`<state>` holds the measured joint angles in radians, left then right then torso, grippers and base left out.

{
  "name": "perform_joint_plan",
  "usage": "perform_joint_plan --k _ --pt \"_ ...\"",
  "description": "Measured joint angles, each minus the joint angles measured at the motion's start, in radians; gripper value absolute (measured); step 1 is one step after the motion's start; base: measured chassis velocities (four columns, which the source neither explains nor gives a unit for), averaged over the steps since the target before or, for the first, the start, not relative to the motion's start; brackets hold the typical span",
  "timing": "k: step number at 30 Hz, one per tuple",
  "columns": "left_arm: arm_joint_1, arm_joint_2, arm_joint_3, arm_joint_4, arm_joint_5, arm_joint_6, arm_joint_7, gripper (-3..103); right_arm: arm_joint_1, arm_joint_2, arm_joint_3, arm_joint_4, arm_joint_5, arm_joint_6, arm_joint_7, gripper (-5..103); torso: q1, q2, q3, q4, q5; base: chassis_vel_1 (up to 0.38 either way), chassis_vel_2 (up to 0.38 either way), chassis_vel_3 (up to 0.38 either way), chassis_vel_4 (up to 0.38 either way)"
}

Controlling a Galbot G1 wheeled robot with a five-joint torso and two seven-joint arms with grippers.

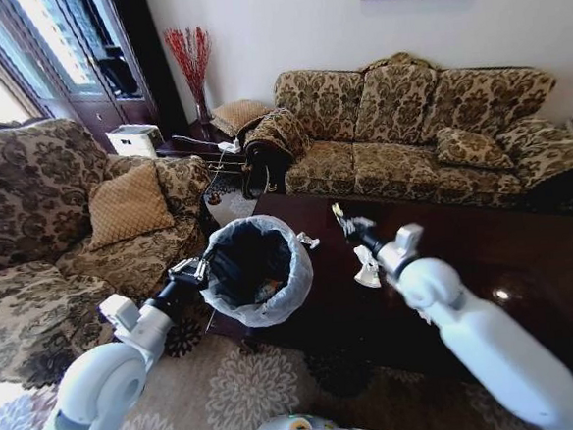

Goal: Move to the front of the table and place the trash on the table into the trash bin.

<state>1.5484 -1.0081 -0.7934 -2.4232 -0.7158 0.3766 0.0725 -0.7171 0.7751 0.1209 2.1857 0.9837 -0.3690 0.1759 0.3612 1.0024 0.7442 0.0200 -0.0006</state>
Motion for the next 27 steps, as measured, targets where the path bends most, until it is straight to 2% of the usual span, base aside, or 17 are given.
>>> perform_joint_plan --k 6,7,10,17,18,20,22,23,26,27 --pt "0.001 0.01 0.002 0.0 0.001 0.007 0.001 3 0.221 -0.007 -0.241 0.081 0.101 -0.006 0.015 0 0.0 0.0 0.0 0.0004 -0.0002 0.0 0.0 0.0 0.0" --pt "0.001 0.01 0.002 0.0 0.001 0.007 0.001 3 0.221 -0.007 -0.241 0.081 0.101 -0.006 0.015 0 0.0 0.0 0.0 0.0004 -0.0002 0.0 0.0 0.0 0.0" --pt "0.002 0.016 0.002 0.0 -0.002 0.009 0.003 3 0.333 0.008 -0.39 0.086 0.11 -0.004 0.002 0 0.0 0.0 0.0 0.0004 0.0 0.0 0.0 0.0 0.0" --pt "0.009 0.01 0.0 0.001 -0.005 0.01 0.003 3 0.395 0.028 -0.499 0.107 0.114 -0.051 -0.001 0 0.0 0.0 0.0 0.0005 -0.0001 0.0 0.0 0.0 0.0" --pt "0.009 0.01 0.0 0.001 -0.005 0.012 0.002 3 0.393 0.025 -0.513 0.107 0.106 -0.065 -0.006 -3 0.0 0.0 0.0 0.0004 -0.0001 0.0 0.0 0.0 0.0" --pt "0.009 0.011 -0.001 0.001 -0.006 0.013 0.001 3 0.386 0.022 -0.525 0.109 0.093 -0.072 -0.014 1 0.0 0.0 0.0 0.0003 0.0 0.0 0.0 0.0 0.0" --pt "0.011 0.013 -0.005 -0.001 -0.008 0.015 0.0 3 0.371 0.02 -0.531 0.116 0.079 -0.078 -0.017 12 0.0 0.0 0.0 0.0002 0.0001 0.0 0.0 0.0 0.0" --pt "0.011 0.013 -0.005 -0.001 -0.008 0.015 0.0 3 0.371 0.02 -0.531 0.116 0.079 -0.078 -0.017 12 0.0 0.0 0.0 0.0002 0.0001 0.0 0.0 0.0 0.0" --pt "0.017 0.011 -0.007 -0.001 -0.008 0.016 0.0 3 0.364 0.019 -0.527 0.117 0.073 -0.079 -0.016 28 0.0 0.0 0.0 0.0003 0.0 0.0 0.0 0.0 0.0" --pt "0.017 0.011 -0.007 -0.001 -0.008 0.016 0.0 3 0.364 0.019 -0.527 0.117 0.073 -0.079 -0.016 28 0.0 0.0 0.0 0.0003 0.0 0.0 0.0 0.0 0.0"
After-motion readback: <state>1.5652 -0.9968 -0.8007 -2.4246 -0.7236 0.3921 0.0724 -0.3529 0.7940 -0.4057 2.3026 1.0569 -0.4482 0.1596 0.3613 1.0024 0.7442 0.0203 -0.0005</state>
